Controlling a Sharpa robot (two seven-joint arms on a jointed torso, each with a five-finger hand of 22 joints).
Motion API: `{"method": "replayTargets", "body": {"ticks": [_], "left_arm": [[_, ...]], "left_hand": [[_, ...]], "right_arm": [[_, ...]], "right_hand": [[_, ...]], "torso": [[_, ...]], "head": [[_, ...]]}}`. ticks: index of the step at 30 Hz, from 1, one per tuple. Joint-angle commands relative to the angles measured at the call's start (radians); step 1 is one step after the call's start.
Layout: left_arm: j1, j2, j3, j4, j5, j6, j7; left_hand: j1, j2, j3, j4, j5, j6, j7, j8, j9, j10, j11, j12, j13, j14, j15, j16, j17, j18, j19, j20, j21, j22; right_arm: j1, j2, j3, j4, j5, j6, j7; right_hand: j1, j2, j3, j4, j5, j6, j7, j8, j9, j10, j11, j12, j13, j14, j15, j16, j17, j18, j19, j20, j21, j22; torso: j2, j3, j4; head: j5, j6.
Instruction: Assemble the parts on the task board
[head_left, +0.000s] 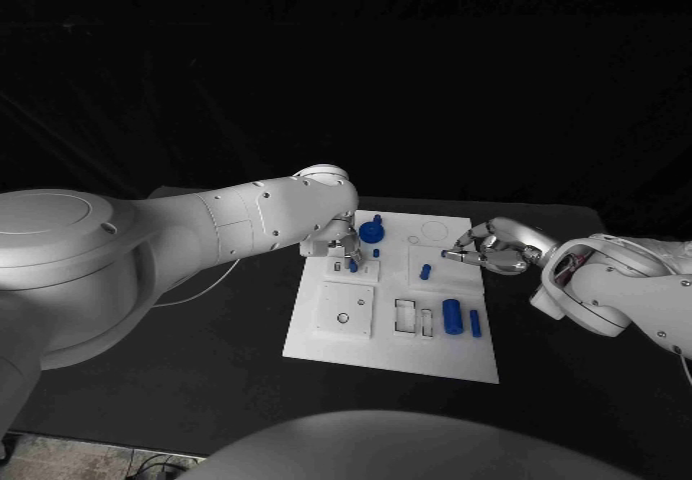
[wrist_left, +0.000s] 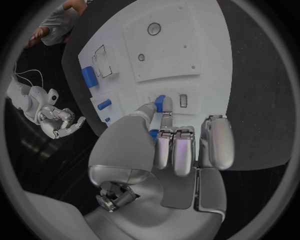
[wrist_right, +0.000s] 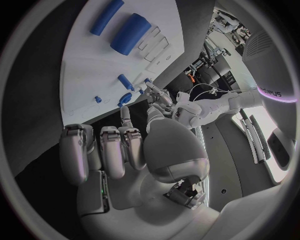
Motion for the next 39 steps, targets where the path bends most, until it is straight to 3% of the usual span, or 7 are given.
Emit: {"method": "replayTargets", "body": {"ticks": [1,17,39], "left_arm": [[-0.006,-0.004,-0.003,0.008,0.002,-0.002,-0.14],[-0.007,-0.016,-0.003,0.017,0.002,0.026,-0.15],[-0.009,-0.017,-0.004,0.011,0.002,0.073,-0.169]], "left_hand": [[0.008,-0.006,0.102,-0.095,0.006,0.005,-0.005,0.004,0.003,0.105,-0.005,0.002,0.263,0.105,-0.007,0.002,0.263,-0.003,0.031,-0.007,-0.004,0.204],[-0.002,-0.011,0.105,-0.092,-0.001,0.004,-0.005,0.005,0.007,0.105,-0.005,0.002,0.263,0.105,-0.007,0.002,0.263,-0.002,0.029,-0.008,-0.009,0.203],[-0.023,-0.017,0.108,-0.084,-0.013,-0.002,-0.007,0.001,0.014,0.103,-0.006,-0.001,0.258,0.105,-0.008,0.002,0.263,0.0,0.024,-0.008,-0.024,0.199]], "right_arm": [[-0.001,0.002,0.0,-0.002,-0.004,-0.001,0.006],[-0.005,0.002,0.0,-0.005,-0.003,-0.001,0.007],[-0.006,0.003,0.0,-0.005,-0.003,0.001,0.007]], "right_hand": [[0.008,-0.001,-0.008,-0.001,-0.004,0.002,0.001,0.005,0.002,0.104,0.009,0.003,0.263,0.106,0.006,0.003,0.263,0.02,0.013,0.007,-0.003,0.218],[0.01,-0.001,-0.008,-0.001,-0.004,0.002,0.001,0.005,0.002,0.104,0.009,0.003,0.263,0.106,0.006,0.003,0.263,0.02,0.012,0.007,-0.004,0.218],[0.016,-0.002,-0.008,-0.004,-0.004,0.002,0.002,0.006,0.003,0.104,0.009,0.003,0.263,0.106,0.006,0.003,0.263,0.02,0.012,0.007,-0.004,0.218]], "torso": [[0.0,0.0006,0.0002],[0.001,-0.0007,0.0003],[0.001,0.0002,-0.0006]], "head": [[0.001,0.0],[0.005,0.0],[0.006,0.0]]}}
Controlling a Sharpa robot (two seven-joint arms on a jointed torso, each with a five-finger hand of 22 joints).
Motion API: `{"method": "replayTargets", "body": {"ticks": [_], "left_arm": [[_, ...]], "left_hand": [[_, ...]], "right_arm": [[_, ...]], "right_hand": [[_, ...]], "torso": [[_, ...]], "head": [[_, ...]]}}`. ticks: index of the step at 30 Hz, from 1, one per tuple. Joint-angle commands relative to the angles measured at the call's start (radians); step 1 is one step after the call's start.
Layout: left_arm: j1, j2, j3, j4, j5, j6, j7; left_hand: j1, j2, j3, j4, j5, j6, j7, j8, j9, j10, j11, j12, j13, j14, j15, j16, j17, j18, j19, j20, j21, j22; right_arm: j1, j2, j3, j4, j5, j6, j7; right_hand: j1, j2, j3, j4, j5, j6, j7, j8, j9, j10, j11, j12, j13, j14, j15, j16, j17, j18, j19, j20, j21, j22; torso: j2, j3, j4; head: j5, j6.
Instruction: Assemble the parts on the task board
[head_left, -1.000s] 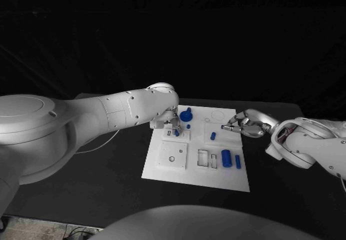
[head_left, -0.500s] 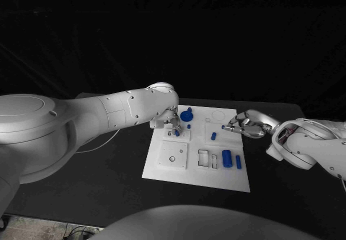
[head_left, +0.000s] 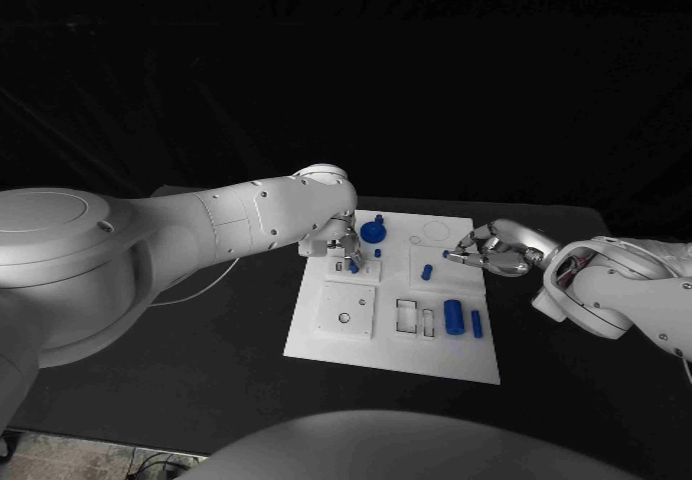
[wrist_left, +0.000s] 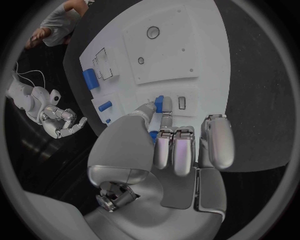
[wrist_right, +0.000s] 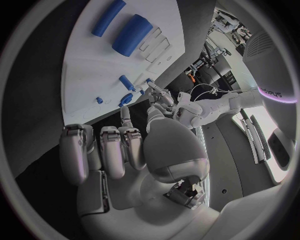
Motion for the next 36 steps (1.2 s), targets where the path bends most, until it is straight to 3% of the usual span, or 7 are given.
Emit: {"method": "replayTargets", "body": {"ticks": [1,18,32,36], "left_arm": [[-0.009,-0.001,-0.005,-0.002,-0.002,0.057,-0.178],[-0.011,0.002,-0.006,-0.004,0.0,0.069,-0.18],[-0.011,-0.006,-0.005,0.013,0.004,-0.007,-0.169],[-0.011,-0.012,0.003,0.028,-0.014,-0.028,-0.168]], "left_hand": [[-0.011,0.003,0.091,-0.087,-0.003,-0.004,-0.005,0.003,0.001,0.103,-0.007,-0.001,0.258,0.105,-0.008,0.002,0.263,0.0,0.021,-0.005,-0.006,0.199],[-0.013,0.003,0.092,-0.086,-0.004,-0.005,-0.005,0.002,0.002,0.103,-0.007,-0.002,0.257,0.105,-0.008,0.002,0.263,0.001,0.02,-0.005,-0.008,0.198],[-0.013,0.0,0.107,-0.092,0.015,-0.003,-0.006,0.003,0.01,0.103,-0.009,-0.002,0.257,0.105,-0.009,0.002,0.263,0.001,0.021,-0.006,-0.009,0.198],[-0.013,0.0,0.107,-0.093,0.015,-0.003,-0.006,0.003,0.01,0.102,-0.009,-0.002,0.256,0.105,-0.01,0.002,0.263,0.001,0.02,-0.006,-0.011,0.198]], "right_arm": [[-0.001,0.0,0.0,0.0,-0.004,0.003,0.007],[-0.001,0.001,0.0,0.0,-0.004,0.004,0.006],[-0.001,0.001,0.0,-0.001,-0.004,0.003,0.007],[-0.003,0.001,0.0,-0.003,-0.004,0.002,0.007]], "right_hand": [[0.012,0.002,-0.005,-0.001,-0.004,0.002,0.002,0.006,0.001,0.104,0.009,0.003,0.263,0.106,0.006,0.003,0.263,0.02,0.012,0.007,-0.005,0.217],[0.023,-0.001,-0.006,-0.006,-0.004,0.003,0.002,0.007,0.003,0.104,0.009,0.003,0.263,0.106,0.007,0.003,0.263,0.021,0.012,0.007,-0.006,0.217],[0.029,-0.003,-0.006,-0.009,-0.004,0.003,0.002,0.008,0.004,0.104,0.009,0.003,0.263,0.106,0.007,0.003,0.263,0.022,0.007,0.007,-0.012,0.215],[0.03,-0.003,-0.006,-0.009,-0.004,0.003,0.002,0.008,0.004,0.104,0.009,0.003,0.263,0.106,0.007,0.003,0.263,0.023,0.006,0.007,-0.013,0.214]], "torso": [[0.0,-0.0003,0.0003],[0.0,0.0002,0.0009],[-0.001,0.0,0.0006],[-0.003,0.0007,0.001]], "head": [[0.0,0.0],[0.0,0.0],[0.0,0.0],[0.001,0.0]]}}
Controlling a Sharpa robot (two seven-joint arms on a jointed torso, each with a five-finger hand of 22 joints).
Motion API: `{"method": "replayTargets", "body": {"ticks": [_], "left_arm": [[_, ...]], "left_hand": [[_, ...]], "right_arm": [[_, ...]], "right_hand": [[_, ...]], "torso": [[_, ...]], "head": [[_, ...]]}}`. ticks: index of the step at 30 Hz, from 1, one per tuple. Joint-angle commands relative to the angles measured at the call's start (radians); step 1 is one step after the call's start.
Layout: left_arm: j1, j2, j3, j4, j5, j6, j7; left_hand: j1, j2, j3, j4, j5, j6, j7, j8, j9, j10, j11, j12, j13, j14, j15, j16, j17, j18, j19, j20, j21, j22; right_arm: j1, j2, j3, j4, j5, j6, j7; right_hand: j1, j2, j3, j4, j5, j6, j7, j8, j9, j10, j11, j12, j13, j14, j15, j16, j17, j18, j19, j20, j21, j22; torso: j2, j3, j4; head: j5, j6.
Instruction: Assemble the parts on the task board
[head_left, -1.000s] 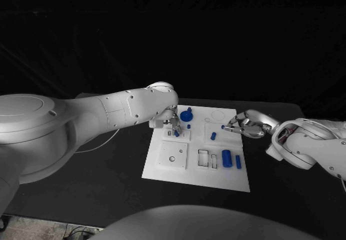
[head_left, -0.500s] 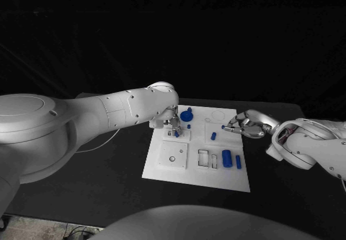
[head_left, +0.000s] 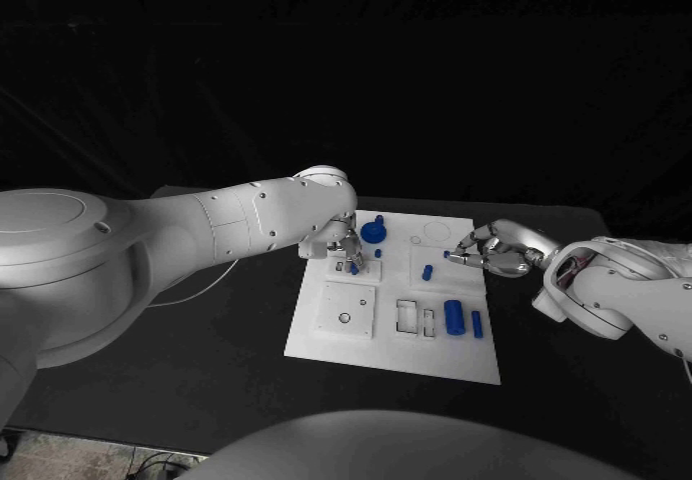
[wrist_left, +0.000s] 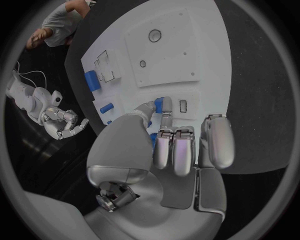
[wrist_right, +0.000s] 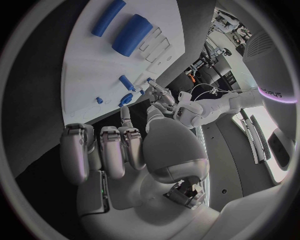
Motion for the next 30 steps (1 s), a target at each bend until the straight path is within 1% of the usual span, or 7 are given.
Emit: {"method": "replayTargets", "body": {"ticks": [1,7,12,17,19,25,30], "left_arm": [[-0.008,-0.006,0.006,0.014,-0.025,-0.028,-0.169],[-0.008,-0.021,0.029,0.031,-0.039,-0.038,-0.17],[-0.007,-0.027,0.041,0.037,-0.046,-0.045,-0.17],[-0.007,-0.028,0.044,0.04,-0.049,-0.039,-0.171],[-0.008,-0.028,0.045,0.041,-0.049,-0.039,-0.171],[-0.008,-0.023,0.045,0.035,-0.049,-0.036,-0.172],[-0.01,-0.016,0.045,0.028,-0.05,-0.034,-0.173]], "left_hand": [[0.003,0.007,0.085,-0.078,0.005,-0.003,-0.007,0.002,0.001,0.101,-0.004,-0.003,0.255,0.105,-0.01,0.002,0.264,0.001,0.02,-0.006,-0.006,0.198],[0.002,0.007,0.085,-0.078,0.004,-0.003,-0.007,0.002,0.001,0.101,-0.004,-0.004,0.254,0.105,-0.01,0.002,0.264,0.001,0.02,-0.006,-0.006,0.198],[0.001,0.007,0.086,-0.078,0.003,-0.002,-0.007,0.003,0.002,0.1,-0.004,-0.004,0.254,0.105,-0.01,0.002,0.264,0.001,0.02,-0.006,-0.007,0.198],[0.0,0.007,0.089,-0.078,-0.002,-0.003,-0.007,0.002,0.003,0.096,-0.004,-0.01,0.245,0.105,-0.01,0.002,0.264,0.004,0.015,-0.006,-0.021,0.194],[-0.001,0.006,0.091,-0.078,-0.005,-0.004,-0.006,0.002,0.004,0.095,-0.004,-0.012,0.243,0.105,-0.01,0.002,0.263,0.005,0.014,-0.006,-0.024,0.193],[-0.001,0.006,0.091,-0.078,-0.005,-0.004,-0.006,0.002,0.004,0.095,-0.004,-0.012,0.243,0.105,-0.01,0.002,0.263,0.005,0.014,-0.006,-0.024,0.193],[-0.001,0.006,0.092,-0.078,-0.007,-0.004,-0.006,0.001,0.005,0.094,-0.004,-0.013,0.242,0.104,-0.01,0.0,0.262,0.005,0.014,-0.006,-0.026,0.193]], "right_arm": [[-0.002,0.0,0.0,-0.001,-0.004,0.002,0.007],[-0.008,-0.001,0.0,-0.006,-0.004,0.001,0.008],[-0.013,0.0,0.0,-0.011,-0.004,0.0,0.01],[-0.017,0.0,0.0,-0.012,-0.004,0.0,0.011],[-0.019,-0.001,0.0,-0.012,-0.004,0.0,0.012],[-0.021,-0.001,0.0,-0.012,-0.003,0.001,0.012],[-0.021,-0.001,0.0,-0.012,-0.003,0.001,0.012]], "right_hand": [[0.013,-0.001,-0.002,-0.005,-0.004,0.003,0.002,0.004,0.001,0.104,0.009,0.003,0.263,0.106,0.007,0.003,0.263,0.007,0.006,0.007,-0.004,0.215],[0.013,-0.001,-0.002,-0.005,-0.004,0.003,0.002,0.004,0.001,0.104,0.009,0.003,0.263,0.106,0.007,0.003,0.263,0.007,0.006,0.007,-0.004,0.215],[0.013,-0.001,-0.002,-0.006,-0.004,0.003,0.002,0.004,0.002,0.104,0.009,0.003,0.263,0.106,0.007,0.003,0.263,0.007,0.004,0.007,-0.006,0.214],[0.014,-0.001,-0.002,-0.006,-0.004,0.003,0.002,0.004,0.002,0.104,0.009,0.003,0.263,0.106,0.007,0.003,0.263,0.008,0.004,0.007,-0.006,0.214],[0.014,-0.001,-0.002,-0.006,-0.004,0.003,0.002,0.004,0.002,0.104,0.009,0.003,0.263,0.106,0.007,0.003,0.263,0.008,0.003,0.007,-0.008,0.213],[0.015,-0.001,-0.002,-0.006,-0.004,0.003,0.002,0.004,0.002,0.104,0.009,0.003,0.263,0.106,0.007,0.003,0.263,0.008,0.002,0.007,-0.009,0.213],[0.015,-0.001,-0.002,-0.006,-0.004,0.003,0.002,0.004,0.002,0.104,0.009,0.003,0.263,0.106,0.007,0.003,0.263,0.008,0.002,0.007,-0.009,0.213]], "torso": [[-0.001,0.001,-0.0008],[-0.006,0.0021,0.0006],[-0.011,0.0032,0.0011],[-0.01,0.0017,0.002],[-0.01,0.0018,0.002],[-0.009,0.0027,0.0007],[-0.009,0.002,0.0016]], "head": [[0.001,0.0],[-0.002,0.0],[0.0,0.0],[-0.004,0.0],[-0.005,0.0],[0.001,0.0],[-0.001,0.0]]}}
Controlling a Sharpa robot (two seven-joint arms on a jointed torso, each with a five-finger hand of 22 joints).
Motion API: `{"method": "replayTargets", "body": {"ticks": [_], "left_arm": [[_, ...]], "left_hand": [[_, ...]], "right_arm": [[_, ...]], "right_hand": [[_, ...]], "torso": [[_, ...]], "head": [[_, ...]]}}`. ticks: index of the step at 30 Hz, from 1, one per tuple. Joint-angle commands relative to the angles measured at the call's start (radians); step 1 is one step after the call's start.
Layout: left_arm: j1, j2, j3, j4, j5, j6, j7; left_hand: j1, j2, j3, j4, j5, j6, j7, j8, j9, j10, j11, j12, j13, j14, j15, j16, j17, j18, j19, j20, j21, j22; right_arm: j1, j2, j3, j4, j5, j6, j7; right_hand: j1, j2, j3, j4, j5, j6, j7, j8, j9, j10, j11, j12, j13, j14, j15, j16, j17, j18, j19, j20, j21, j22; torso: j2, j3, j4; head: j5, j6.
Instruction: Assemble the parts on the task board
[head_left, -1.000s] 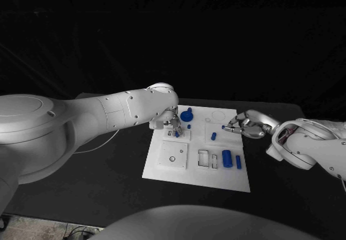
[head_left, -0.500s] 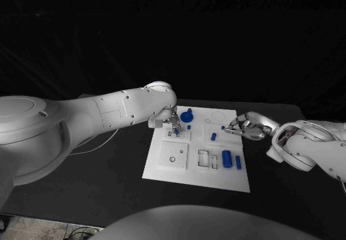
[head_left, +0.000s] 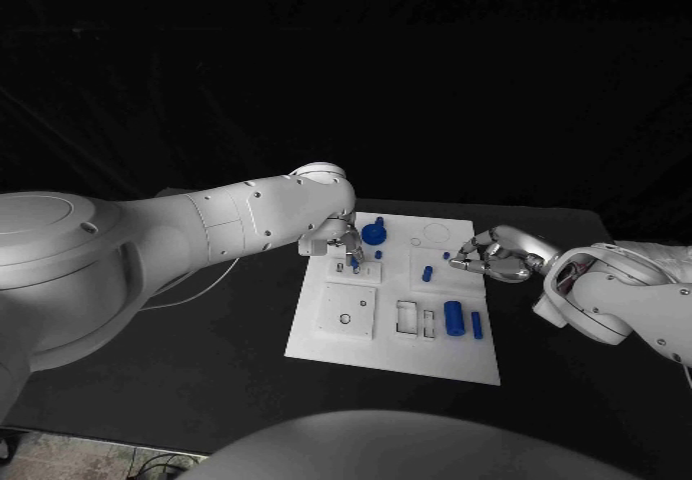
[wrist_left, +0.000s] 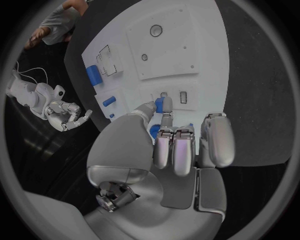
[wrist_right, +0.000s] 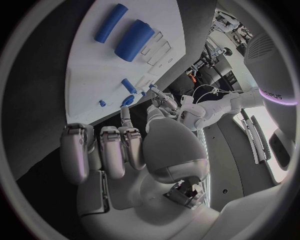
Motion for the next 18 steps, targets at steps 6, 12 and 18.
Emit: {"method": "replayTargets", "body": {"ticks": [6,12,18], "left_arm": [[-0.009,0.012,0.001,-0.011,-0.007,0.004,-0.161],[-0.013,0.015,0.001,-0.015,-0.009,0.002,-0.159],[-0.014,0.015,0.001,-0.017,-0.011,0.004,-0.158]], "left_hand": [[-0.003,0.006,0.083,-0.075,-0.003,0.002,-0.008,0.001,0.002,0.093,-0.005,-0.006,0.24,0.104,-0.01,-0.001,0.26,0.005,0.013,-0.006,-0.007,0.192],[-0.003,0.007,0.085,-0.074,-0.003,0.001,-0.008,0.001,0.002,0.093,-0.005,-0.007,0.239,0.104,-0.01,-0.001,0.26,0.006,0.013,-0.006,-0.008,0.192],[-0.003,0.007,0.085,-0.074,-0.003,0.001,-0.008,0.001,0.002,0.093,-0.005,-0.007,0.239,0.104,-0.01,-0.001,0.26,0.006,0.013,-0.006,-0.008,0.192]], "right_arm": [[-0.001,0.001,0.0,0.001,-0.003,0.003,0.01],[-0.002,0.0,0.0,0.001,-0.003,0.003,0.01],[-0.002,-0.001,0.0,0.001,-0.003,0.003,0.01]], "right_hand": [[0.011,0.003,0.0,-0.004,-0.003,0.003,0.002,0.004,0.001,0.104,0.009,0.003,0.263,0.106,0.007,0.003,0.263,0.008,0.002,0.007,-0.005,0.213],[0.012,0.003,0.0,-0.005,-0.003,0.003,0.002,0.004,0.002,0.104,0.009,0.003,0.263,0.106,0.007,0.003,0.263,0.009,0.0,0.007,-0.007,0.212],[0.012,0.003,0.0,-0.005,-0.003,0.003,0.002,0.004,0.002,0.104,0.009,0.003,0.263,0.106,0.007,0.003,0.263,0.009,0.0,0.007,-0.007,0.212]], "torso": [[0.0,0.001,-0.0008],[0.0,0.0008,-0.0011],[0.0,0.0011,-0.0008]], "head": [[0.004,0.0],[0.002,0.0],[0.001,0.0]]}}
